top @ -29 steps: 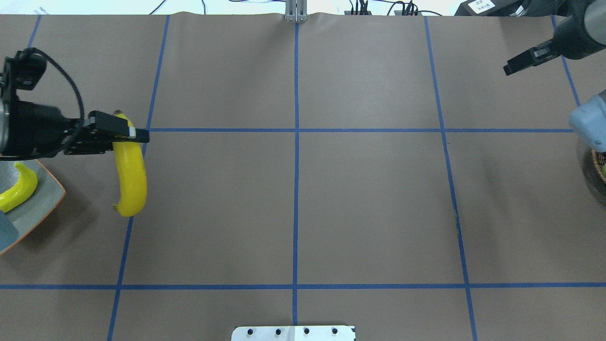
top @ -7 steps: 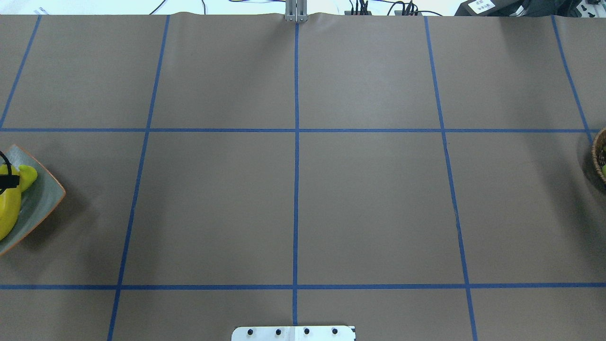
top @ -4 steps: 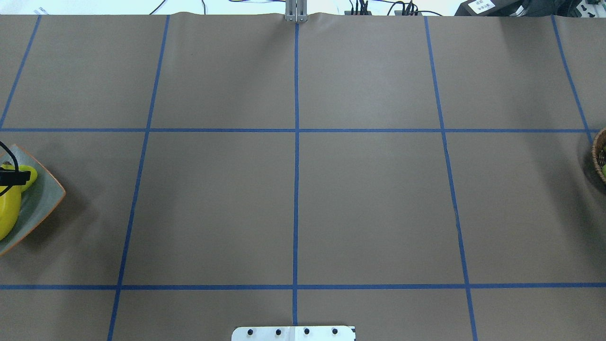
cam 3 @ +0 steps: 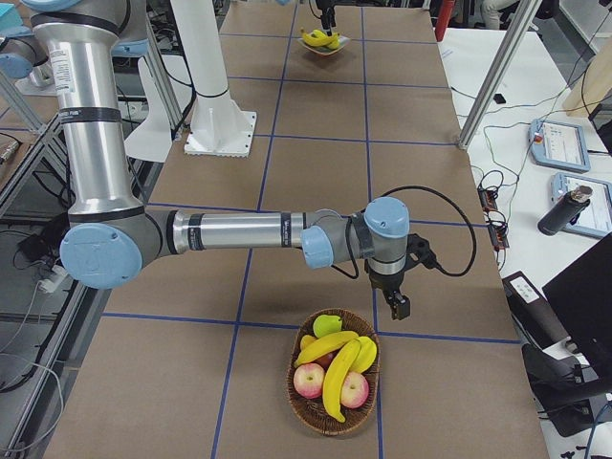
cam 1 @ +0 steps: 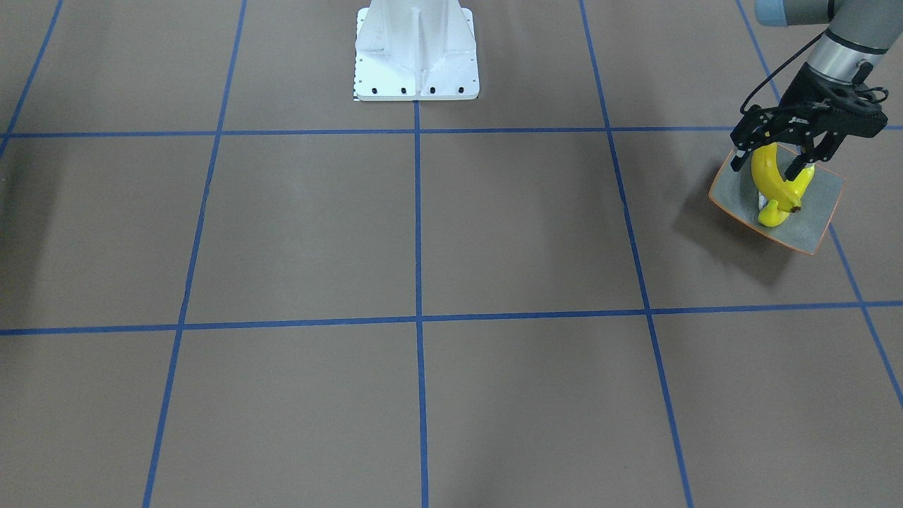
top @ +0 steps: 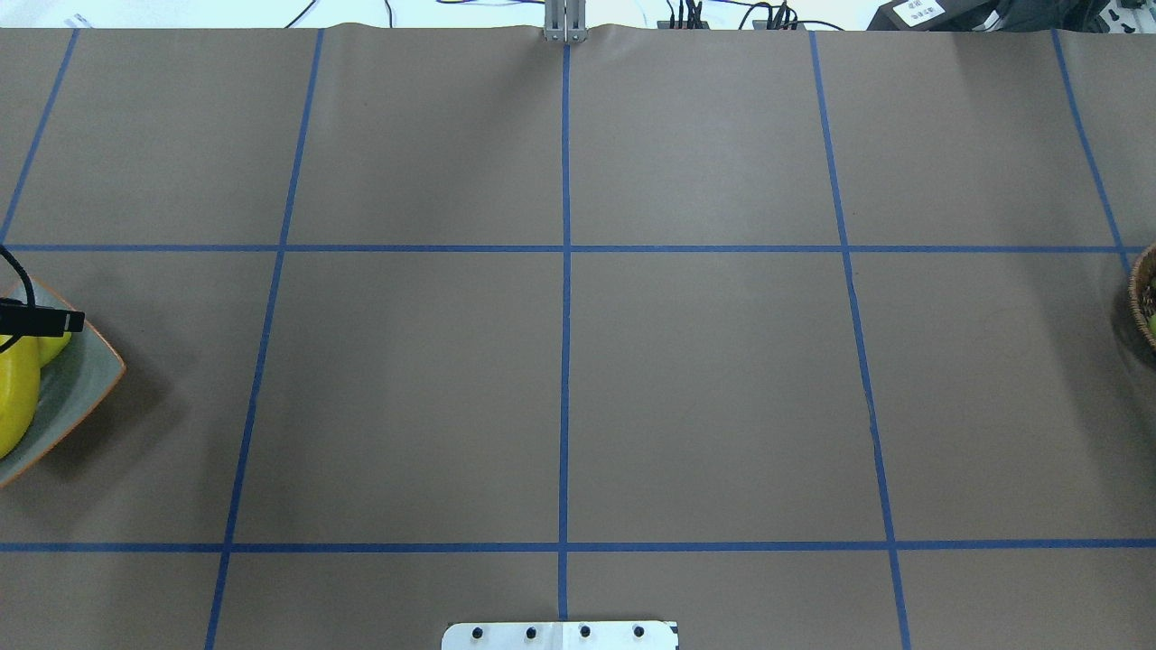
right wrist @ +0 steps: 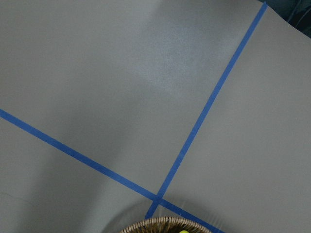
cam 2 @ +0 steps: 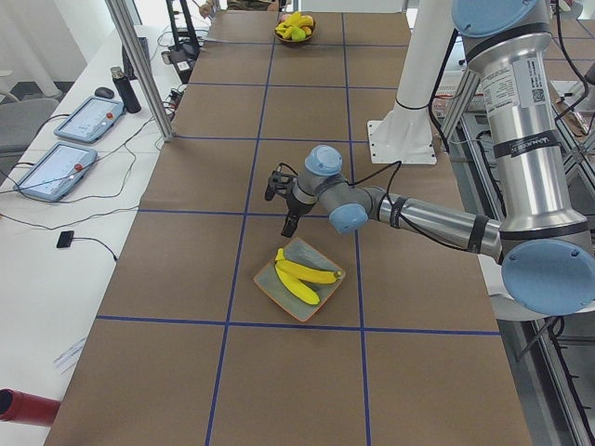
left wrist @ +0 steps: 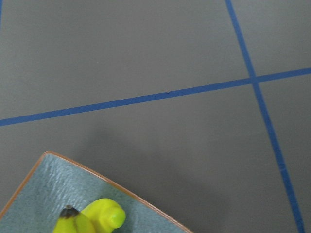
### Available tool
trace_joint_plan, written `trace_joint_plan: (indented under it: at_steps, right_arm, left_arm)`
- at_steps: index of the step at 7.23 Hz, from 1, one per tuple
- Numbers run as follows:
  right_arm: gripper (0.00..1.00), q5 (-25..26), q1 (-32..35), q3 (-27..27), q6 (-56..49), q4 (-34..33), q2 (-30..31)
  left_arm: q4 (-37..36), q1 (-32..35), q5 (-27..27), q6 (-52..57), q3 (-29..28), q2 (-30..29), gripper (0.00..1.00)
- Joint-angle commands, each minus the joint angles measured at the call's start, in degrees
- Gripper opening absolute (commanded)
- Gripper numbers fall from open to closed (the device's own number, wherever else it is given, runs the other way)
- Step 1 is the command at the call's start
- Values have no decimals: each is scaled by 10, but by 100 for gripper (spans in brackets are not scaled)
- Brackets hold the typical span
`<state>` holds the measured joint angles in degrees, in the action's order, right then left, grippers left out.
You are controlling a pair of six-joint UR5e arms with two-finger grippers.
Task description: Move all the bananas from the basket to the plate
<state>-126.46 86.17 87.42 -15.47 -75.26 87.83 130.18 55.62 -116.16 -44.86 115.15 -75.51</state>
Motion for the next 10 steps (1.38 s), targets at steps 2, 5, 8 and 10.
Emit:
trace_joint_plan:
  at_steps: [2,5,8,10]
  right_arm:
    - [99,2,0,-1,-3,113,101]
    - [97,-2,0,-17,7,121,125]
    - [84,-9,-6,-18,12,124,125]
    - [83,-8,-21,-19,12,124,124]
  left_arm:
    - [0,9,-14,0,2,-9,100]
    - [1,11,-15,0,6,-8,100]
    - [1,12,-15,0,8,-7,100]
    - [1,12,-15,0,8,-7,100]
